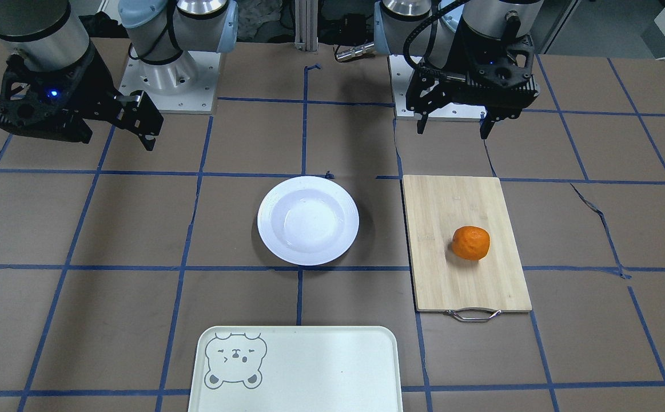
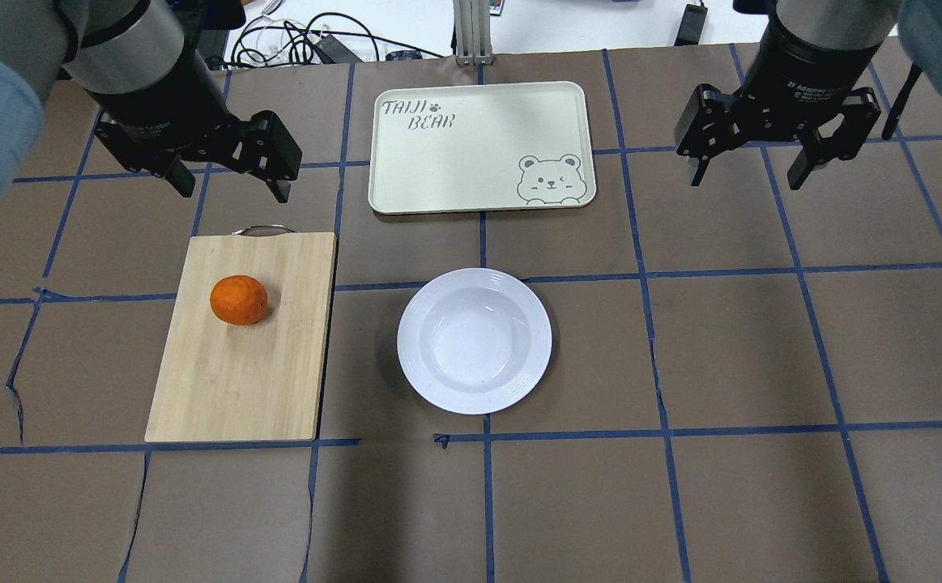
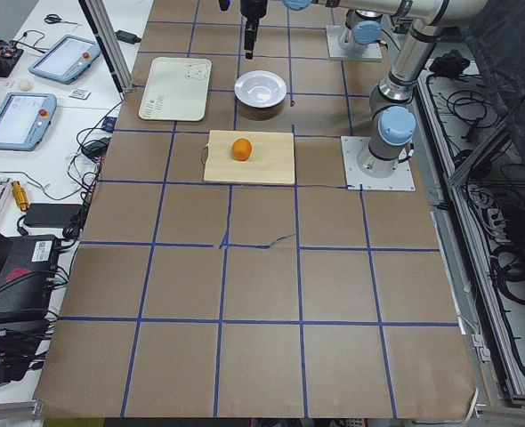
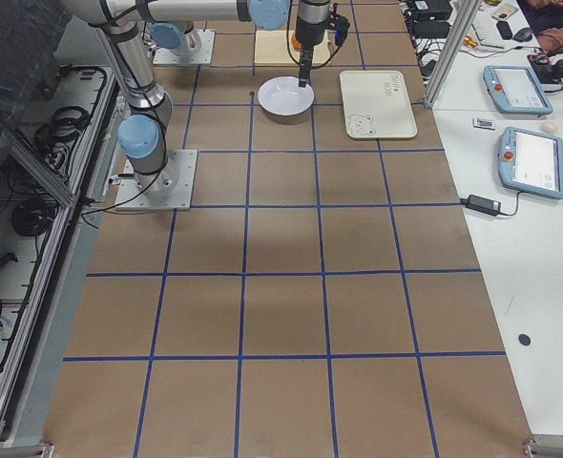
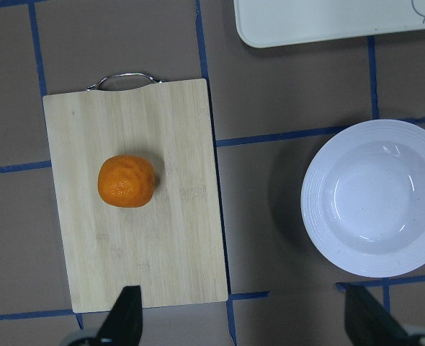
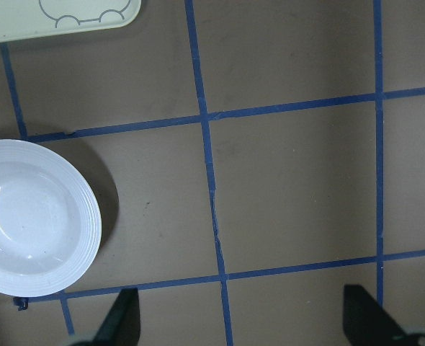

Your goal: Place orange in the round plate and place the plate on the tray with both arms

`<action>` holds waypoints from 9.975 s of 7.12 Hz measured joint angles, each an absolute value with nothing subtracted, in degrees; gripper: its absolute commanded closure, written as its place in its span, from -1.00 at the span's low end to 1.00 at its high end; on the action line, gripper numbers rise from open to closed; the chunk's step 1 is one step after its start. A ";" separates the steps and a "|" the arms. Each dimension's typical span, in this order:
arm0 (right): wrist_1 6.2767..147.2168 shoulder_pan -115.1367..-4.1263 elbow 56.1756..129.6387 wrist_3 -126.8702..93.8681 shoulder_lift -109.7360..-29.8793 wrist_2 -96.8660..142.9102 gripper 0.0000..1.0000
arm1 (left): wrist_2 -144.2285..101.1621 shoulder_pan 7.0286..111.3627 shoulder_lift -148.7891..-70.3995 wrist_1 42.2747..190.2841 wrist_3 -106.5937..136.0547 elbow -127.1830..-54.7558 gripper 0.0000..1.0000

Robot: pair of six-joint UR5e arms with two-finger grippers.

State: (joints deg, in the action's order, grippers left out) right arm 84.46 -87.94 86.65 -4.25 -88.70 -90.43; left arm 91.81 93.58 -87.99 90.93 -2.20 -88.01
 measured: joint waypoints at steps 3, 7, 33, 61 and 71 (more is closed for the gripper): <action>84.46 -87.98 86.58 -4.66 -89.02 -89.93 -1.00 | 91.84 93.42 -87.85 91.35 -2.20 -87.94 -1.00; 84.43 -87.98 86.79 -4.64 -89.03 -90.69 -1.00 | 91.87 93.26 -87.61 91.41 -2.20 -87.94 -1.00; 84.17 -87.81 86.92 -4.02 -89.03 -90.92 -1.00 | 100.86 82.44 -115.26 70.73 -14.39 -100.02 -0.91; 136.41 -87.35 116.86 7.79 -74.55 -59.90 -1.00 | 93.50 95.77 -88.92 84.94 5.69 -91.58 -0.97; 141.15 -94.30 117.13 7.33 -65.49 -56.27 -0.93 | 88.33 92.15 -87.44 84.25 1.03 -92.11 -1.00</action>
